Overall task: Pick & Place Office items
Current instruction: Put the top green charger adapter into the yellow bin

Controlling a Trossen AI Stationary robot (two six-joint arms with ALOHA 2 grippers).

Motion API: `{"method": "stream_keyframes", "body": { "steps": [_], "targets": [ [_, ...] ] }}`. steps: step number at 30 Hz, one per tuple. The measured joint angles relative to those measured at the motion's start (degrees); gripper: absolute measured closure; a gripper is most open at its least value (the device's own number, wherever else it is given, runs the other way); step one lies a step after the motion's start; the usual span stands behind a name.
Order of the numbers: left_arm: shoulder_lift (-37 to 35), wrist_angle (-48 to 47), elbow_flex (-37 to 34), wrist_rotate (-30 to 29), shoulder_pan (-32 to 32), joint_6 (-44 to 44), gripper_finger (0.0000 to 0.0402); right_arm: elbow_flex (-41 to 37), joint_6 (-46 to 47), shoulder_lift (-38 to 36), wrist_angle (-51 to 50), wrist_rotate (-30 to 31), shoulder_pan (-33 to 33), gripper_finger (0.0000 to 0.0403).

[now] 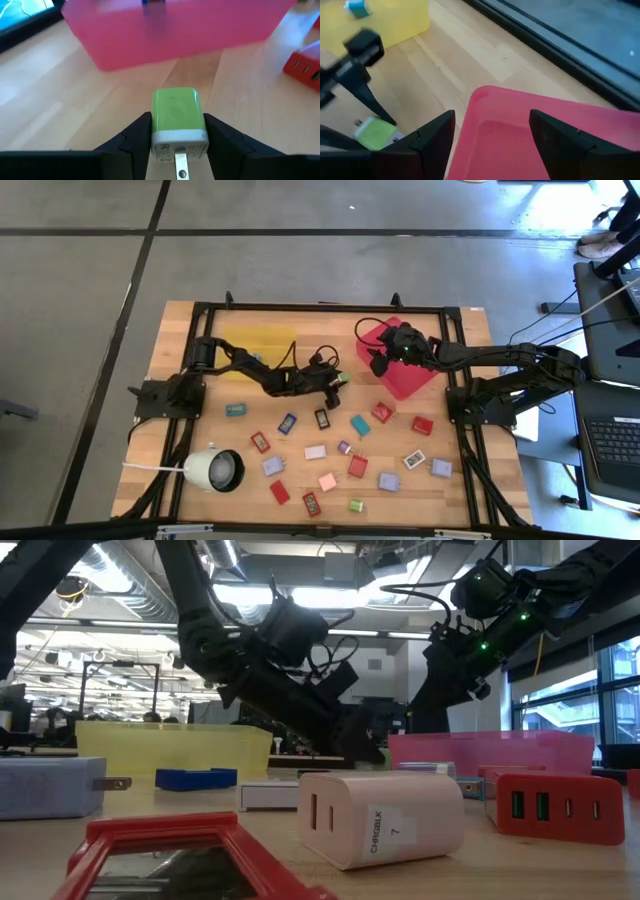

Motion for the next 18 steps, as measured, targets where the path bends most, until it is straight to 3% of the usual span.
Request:
{"method": "stream_keyframes", "body": {
  "steps": [12,18],
  "targets": [
    [-14.7,-4.1,0.0,-0.6,0.0,1.0,0.0243,0.0,-0.4,0.0,0.2,-0.6,0.0,0.0144],
    [-22.6,-13.0,0.0,-6.8,-0.8,1.3,0.0245,0.0,-0.4,0.0,0.2,-0.5,0.0,0.0144]
  ]
}}
